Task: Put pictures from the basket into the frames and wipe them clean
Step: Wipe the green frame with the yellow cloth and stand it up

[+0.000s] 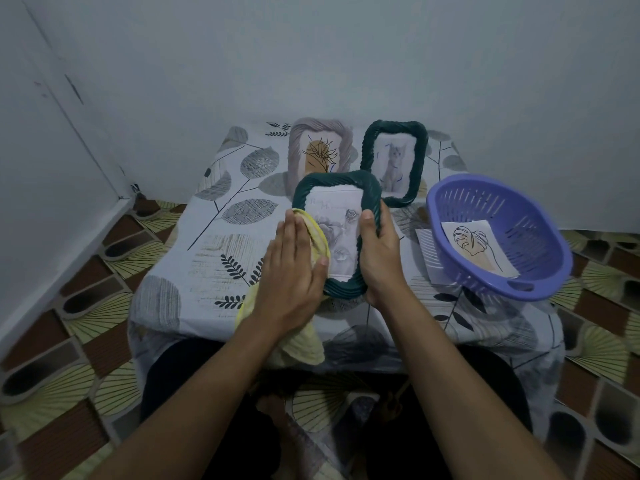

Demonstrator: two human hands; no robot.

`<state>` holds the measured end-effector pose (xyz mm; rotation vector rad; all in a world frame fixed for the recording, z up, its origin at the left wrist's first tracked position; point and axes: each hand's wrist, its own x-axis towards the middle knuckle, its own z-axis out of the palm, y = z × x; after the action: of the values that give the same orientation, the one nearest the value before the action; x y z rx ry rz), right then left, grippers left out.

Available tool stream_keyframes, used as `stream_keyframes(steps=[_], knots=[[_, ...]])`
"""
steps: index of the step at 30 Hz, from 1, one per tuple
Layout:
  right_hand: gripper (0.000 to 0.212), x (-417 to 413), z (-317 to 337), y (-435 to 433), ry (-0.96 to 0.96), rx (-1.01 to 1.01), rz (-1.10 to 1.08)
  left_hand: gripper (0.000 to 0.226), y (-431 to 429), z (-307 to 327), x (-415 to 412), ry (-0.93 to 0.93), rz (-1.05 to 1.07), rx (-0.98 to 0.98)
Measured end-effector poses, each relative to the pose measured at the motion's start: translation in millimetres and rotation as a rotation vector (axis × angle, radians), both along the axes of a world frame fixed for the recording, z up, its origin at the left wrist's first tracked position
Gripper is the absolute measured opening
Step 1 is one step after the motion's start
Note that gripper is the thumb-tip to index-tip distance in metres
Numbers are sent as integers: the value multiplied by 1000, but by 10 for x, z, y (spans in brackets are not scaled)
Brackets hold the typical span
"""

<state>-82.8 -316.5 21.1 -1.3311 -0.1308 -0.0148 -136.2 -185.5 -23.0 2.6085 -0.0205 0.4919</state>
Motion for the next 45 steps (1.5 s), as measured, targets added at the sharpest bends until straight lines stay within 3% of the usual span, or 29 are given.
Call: stream_keyframes(steps=[6,13,16,25,28,34,41,45], knots=[[29,-190,-117,70,30,-5,159,78,302,349,324,52,93,-190],[30,26,-15,31,59,4,-58,76,73,78,52,82,-176,56],[27,103,-10,-37,66,16,-100,66,52,-54,-135,49,-274,54],[26,-167,36,96,36,7,178,72,380,415,350,5,-8,-164],[25,-143,116,102,17,-3,115,74,254,434,302,5,-15,-62],[22,22,109,-22,-2,55,-42,77,69,134,-128,76,-313,232],[30,-102,57,70,42,86,90,81,216,348,134,32,-20,-49],[34,-168,66,98,70,97,160,58,236,534,214,-201,83,-60]])
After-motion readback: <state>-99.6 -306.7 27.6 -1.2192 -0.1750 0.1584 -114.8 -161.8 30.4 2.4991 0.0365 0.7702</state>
